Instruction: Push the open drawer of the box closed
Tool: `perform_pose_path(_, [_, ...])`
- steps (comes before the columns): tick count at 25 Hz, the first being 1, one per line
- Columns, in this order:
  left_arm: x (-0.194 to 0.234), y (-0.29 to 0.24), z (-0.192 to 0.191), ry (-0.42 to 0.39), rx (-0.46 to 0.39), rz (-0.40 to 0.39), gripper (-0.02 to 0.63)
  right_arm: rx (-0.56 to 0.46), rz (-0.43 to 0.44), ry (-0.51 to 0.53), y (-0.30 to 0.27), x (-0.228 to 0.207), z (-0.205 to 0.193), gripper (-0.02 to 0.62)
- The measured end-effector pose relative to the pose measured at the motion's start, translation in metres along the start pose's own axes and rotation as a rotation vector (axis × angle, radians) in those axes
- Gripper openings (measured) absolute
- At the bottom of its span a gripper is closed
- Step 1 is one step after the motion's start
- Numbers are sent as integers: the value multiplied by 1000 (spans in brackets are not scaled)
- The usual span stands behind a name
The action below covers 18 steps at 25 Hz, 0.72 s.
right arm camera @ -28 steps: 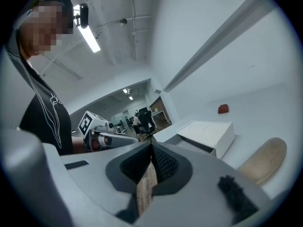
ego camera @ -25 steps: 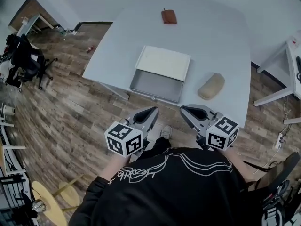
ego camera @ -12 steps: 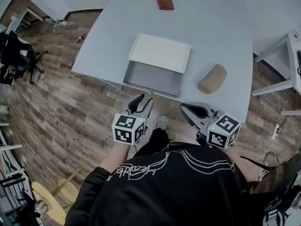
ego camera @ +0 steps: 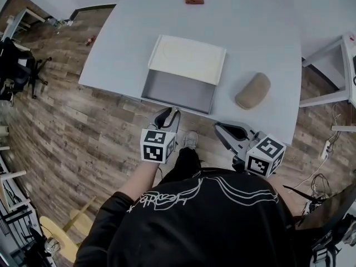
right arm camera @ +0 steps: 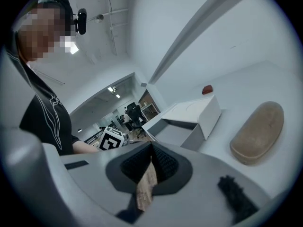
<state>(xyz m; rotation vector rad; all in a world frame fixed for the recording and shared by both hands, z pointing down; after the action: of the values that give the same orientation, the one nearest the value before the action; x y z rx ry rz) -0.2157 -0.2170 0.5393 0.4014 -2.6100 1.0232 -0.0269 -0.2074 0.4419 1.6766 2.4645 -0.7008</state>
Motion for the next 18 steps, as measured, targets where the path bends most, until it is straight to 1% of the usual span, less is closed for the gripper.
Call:
perform_pose_path(3, [1, -1, 2, 1, -1, -6, 85, 3, -4, -12, -3, -2, -1, 8])
perform_pose_path(12, [0, 0, 8, 36, -6, -24, 79, -4, -18, -37, -7, -14, -1, 8])
perform_pose_path(18, [2, -9, 16, 48, 13, -27, 78, -13, -18, -39, -14, -20, 4, 8])
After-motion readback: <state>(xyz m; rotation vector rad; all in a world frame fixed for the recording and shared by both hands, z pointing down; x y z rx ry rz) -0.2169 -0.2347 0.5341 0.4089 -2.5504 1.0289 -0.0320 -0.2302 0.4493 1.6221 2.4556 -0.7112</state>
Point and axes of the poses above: the fingertips, and each gripper's own axes: y backward along the fingers, x to its left, z out of its top, the point moved 5 cm from there along y, backward along the fingers, and after that the axes turned 14 degrees about y, right-handed, at the moved point
